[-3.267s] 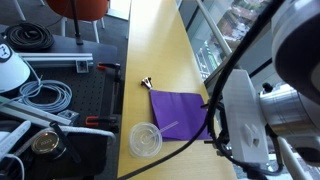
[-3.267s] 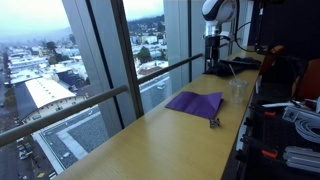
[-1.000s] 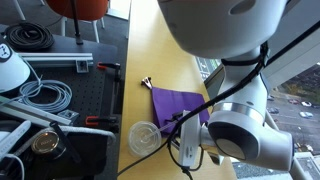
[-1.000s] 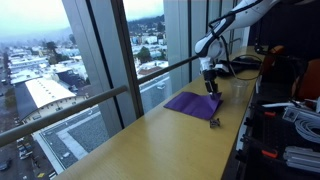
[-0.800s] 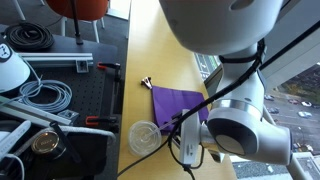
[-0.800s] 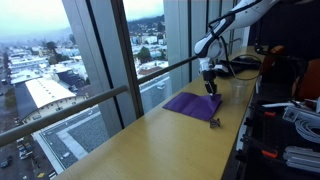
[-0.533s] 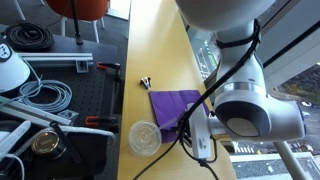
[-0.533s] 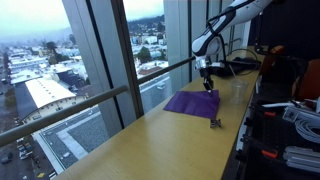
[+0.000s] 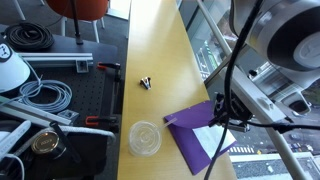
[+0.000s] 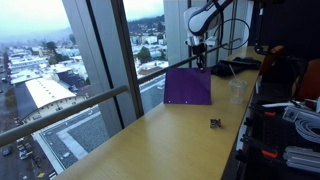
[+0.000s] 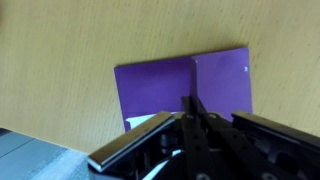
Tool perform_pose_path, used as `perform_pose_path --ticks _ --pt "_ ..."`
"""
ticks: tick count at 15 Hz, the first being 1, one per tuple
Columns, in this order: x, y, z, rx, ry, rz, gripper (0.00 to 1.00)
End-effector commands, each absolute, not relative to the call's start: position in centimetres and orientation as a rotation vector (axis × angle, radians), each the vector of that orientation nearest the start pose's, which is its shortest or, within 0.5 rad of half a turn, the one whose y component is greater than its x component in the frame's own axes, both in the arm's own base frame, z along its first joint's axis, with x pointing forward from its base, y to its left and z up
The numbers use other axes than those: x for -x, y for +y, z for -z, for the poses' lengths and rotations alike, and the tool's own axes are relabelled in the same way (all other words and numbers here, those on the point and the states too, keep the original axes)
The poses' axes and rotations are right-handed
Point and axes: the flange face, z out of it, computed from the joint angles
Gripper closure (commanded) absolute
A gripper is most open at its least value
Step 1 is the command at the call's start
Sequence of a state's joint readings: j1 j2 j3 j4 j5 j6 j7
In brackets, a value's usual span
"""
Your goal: Open the purple paper file to the left
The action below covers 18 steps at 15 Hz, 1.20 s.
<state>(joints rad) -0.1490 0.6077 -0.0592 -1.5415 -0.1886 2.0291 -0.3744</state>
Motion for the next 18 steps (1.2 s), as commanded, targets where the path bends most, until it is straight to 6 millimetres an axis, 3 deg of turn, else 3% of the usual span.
perform_pose_path --ticks 1,5,8,11,15,18 --pt "-64.8 -11.8 -31.7 3.413 -0.588 -0.204 1.00" --pt "-62.0 -5.5 -31.7 3.550 -0.826 -0.050 1.00" --pt "-58.3 0.3 -29.8 3.608 -1.052 0.105 1.00" --pt "-54.5 4.9 -27.6 3.657 -1.208 0.195 1.00" --pt "-50.3 8.9 -25.4 3.666 -1.280 0.221 1.00" --pt "-48.4 10.9 -24.3 3.658 -1.247 0.153 1.00"
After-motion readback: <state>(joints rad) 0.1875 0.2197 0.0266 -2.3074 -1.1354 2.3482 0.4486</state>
